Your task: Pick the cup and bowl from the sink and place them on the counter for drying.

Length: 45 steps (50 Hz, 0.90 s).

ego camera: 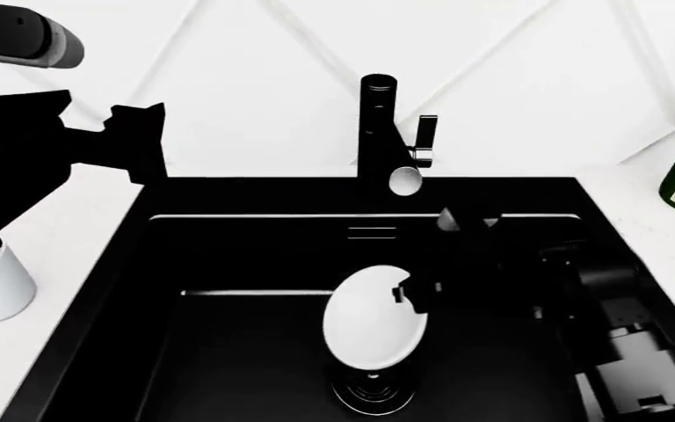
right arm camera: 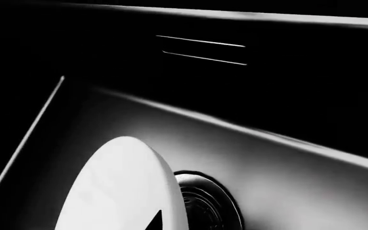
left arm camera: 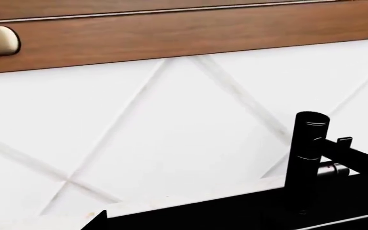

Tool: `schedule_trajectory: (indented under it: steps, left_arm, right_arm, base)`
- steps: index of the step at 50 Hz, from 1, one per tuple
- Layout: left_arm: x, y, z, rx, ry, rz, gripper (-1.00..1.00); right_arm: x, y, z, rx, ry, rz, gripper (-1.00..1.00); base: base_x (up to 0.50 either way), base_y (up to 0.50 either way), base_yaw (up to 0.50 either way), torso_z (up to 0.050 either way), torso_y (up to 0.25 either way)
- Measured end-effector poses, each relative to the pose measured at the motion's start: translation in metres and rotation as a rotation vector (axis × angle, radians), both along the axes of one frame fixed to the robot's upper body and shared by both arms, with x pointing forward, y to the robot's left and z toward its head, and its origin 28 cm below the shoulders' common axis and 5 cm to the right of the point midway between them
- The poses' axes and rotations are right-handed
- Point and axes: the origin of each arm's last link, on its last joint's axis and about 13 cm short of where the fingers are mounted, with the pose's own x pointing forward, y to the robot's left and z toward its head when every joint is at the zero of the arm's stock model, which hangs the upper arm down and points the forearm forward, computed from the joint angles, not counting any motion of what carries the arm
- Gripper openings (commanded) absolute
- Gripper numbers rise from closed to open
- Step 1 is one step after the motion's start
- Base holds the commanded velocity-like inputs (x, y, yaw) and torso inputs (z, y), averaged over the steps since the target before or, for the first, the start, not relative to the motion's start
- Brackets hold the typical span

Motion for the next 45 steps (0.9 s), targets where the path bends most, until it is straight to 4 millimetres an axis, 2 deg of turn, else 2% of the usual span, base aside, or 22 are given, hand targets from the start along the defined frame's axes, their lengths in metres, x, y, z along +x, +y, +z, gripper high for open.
schedule_trajectory:
  steps: [7,18,31,45]
  left_arm:
    - [0.000,-0.001,0.000,-0.009,-0.001,-0.002,1.00]
    - [0.001,0.001,0.000,-0.026,-0.001,0.008,1.00]
    - [0.004,0.001,-0.004,-0.040,0.004,0.010,1.00]
    - [0.005,0.004,-0.007,-0.038,0.016,0.025,1.00]
  right_arm:
    - [-0.001,-0.002,0.003,-0.004,-0.006,-0.015,-1.00]
    - [-0.001,-0.016,0.019,-0.008,-0.034,-0.089,-1.00]
    - [-0.009,-0.048,0.063,-0.027,-0.132,-0.230,-1.00]
    - [-0.034,-0.088,0.097,-0.031,-0.261,-0.436,-1.00]
  base:
    - [0.00,0.00,0.00,0.000,0.229]
    - [0.00,0.00,0.00,0.000,0.000]
    - [0.00,0.00,0.00,0.000,0.000]
    - [0.00,0.00,0.00,0.000,0.000]
